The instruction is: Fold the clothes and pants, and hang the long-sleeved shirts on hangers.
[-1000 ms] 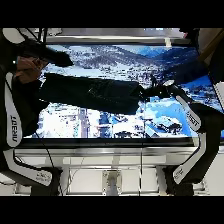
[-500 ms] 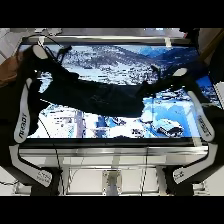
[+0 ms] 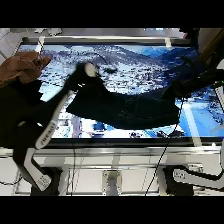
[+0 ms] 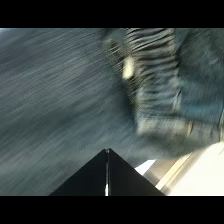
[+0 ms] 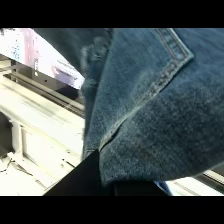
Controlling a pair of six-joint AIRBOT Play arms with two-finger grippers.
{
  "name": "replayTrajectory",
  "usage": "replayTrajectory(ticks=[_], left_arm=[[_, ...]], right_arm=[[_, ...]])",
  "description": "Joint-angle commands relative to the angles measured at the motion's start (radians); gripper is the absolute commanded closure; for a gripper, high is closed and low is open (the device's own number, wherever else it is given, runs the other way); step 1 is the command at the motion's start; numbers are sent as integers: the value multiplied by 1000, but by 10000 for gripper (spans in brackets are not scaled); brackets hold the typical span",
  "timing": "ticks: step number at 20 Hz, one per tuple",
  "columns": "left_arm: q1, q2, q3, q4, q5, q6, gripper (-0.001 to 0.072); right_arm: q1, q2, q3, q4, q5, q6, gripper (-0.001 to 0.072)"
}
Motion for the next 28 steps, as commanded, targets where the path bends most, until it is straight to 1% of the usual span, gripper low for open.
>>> replayTrajectory(ticks=[1,4,7,10,12,14,16,19,22,23,24,25,26,27,28], left_arm=[[-150,-106,-1,2,106,0,688],[-193,-154,0,3,145,-2,688],[-159,-122,3,3,138,-47,688],[-59,-8,3,3,117,-48,688],[37,81,3,18,48,-46,688],[142,162,3,77,-34,-44,688],[243,227,3,112,-66,-43,688],[387,301,3,109,-70,-44,688],[481,338,3,107,-77,-43,687],[504,343,3,107,-85,-43,688],[521,347,3,107,-94,-27,687],[535,348,3,107,-105,-21,687],[548,349,3,107,-109,-21,687],[558,349,3,107,-114,-21,687],[567,349,3,107,-122,-21,687]], right_arm=[[-16,36,11,85,2,5,686],[-16,36,11,183,-11,6,686],[-2,40,11,281,-56,21,687],[93,41,11,238,-170,90,687],[198,35,11,163,-264,155,687],[331,23,10,96,-389,251,687],[481,-6,10,80,-557,306,687],[711,-95,11,80,-871,317,687],[884,-223,11,88,-1221,319,686],[929,-262,11,108,-1354,319,625],[961,-292,13,145,-1451,319,435],[978,-319,25,185,-1496,319,243],[978,-333,42,185,-1476,319,226],[957,-334,52,159,-1420,318,226],[919,-325,59,122,-1332,318,226]])
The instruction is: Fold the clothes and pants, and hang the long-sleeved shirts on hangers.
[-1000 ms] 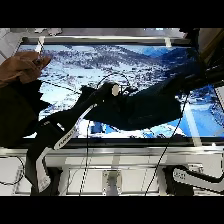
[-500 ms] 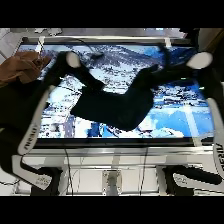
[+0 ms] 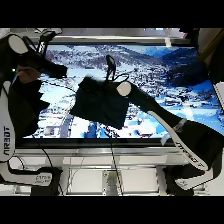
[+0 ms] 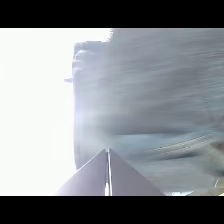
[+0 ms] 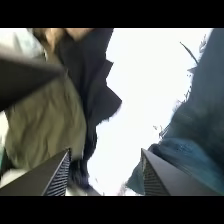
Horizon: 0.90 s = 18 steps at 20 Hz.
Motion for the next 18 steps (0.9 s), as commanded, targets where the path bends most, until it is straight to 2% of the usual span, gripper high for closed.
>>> replayTrajectory(ticks=[1,4,7,8,9,11,13,14,15,18], left_arm=[[50,10,1,2,-32,8,687],[63,10,1,2,-35,8,688],[62,10,1,1,-35,7,687],[62,10,1,1,-35,7,688],[61,10,1,1,-35,7,687],[61,10,1,-3,-36,6,688],[61,10,1,-35,-36,6,687],[61,10,1,-53,-36,6,688],[61,10,1,-68,-36,6,688],[61,10,1,-79,-36,6,687]], right_arm=[[-58,-18,29,-68,115,3,226],[-278,58,31,-249,513,5,228],[-436,131,-1,-475,830,-1,204],[-465,150,-45,-535,879,0,68],[-486,165,-106,-543,872,8,22],[-504,172,-267,-474,703,39,22],[-502,159,-434,-295,412,69,22],[-505,142,-506,-129,290,74,22],[-509,120,-553,34,238,28,22],[-505,36,-581,375,309,-319,22]])
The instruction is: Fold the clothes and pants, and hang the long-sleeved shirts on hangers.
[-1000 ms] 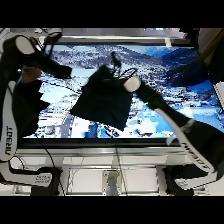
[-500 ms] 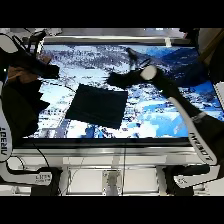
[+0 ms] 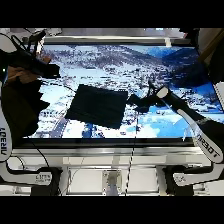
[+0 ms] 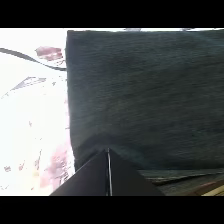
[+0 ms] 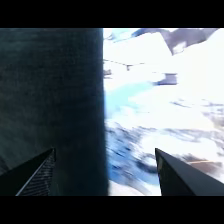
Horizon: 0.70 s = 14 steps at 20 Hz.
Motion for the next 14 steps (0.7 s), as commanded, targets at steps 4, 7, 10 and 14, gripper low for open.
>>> replayTrajectory(ticks=[4,7,10,14], left_arm=[[1,1,1,-24,-13,0,687],[1,1,1,-23,-22,0,687],[1,1,1,-23,-22,0,687],[0,0,1,-23,-22,0,688]], right_arm=[[-3,-116,-76,495,-32,-365,20],[8,-119,-72,498,-7,-421,21],[22,-119,-53,508,57,-498,24],[37,-120,-32,507,60,-507,31]])
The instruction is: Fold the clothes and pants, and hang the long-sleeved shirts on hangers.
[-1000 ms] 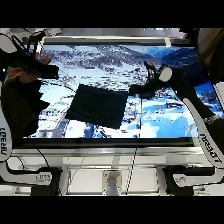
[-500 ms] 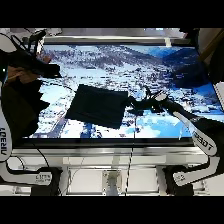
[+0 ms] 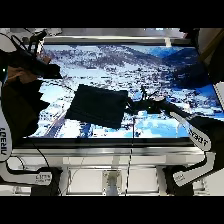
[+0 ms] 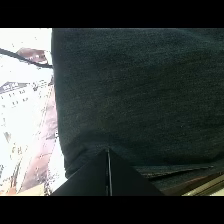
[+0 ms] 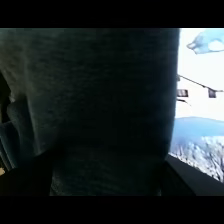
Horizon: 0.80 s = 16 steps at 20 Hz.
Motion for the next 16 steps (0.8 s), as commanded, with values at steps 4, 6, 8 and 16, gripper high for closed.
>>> replayTrajectory(ticks=[4,6,8,16], left_arm=[[-2,1,1,-3,-1,0,688],[-2,0,1,-3,-1,0,687],[-2,0,1,-3,0,0,688],[-2,1,1,-3,0,0,688]], right_arm=[[42,-34,11,14,35,-34,182],[67,-45,11,16,42,-35,352],[60,-34,28,30,63,-36,672],[-414,223,230,-437,174,156,687]])
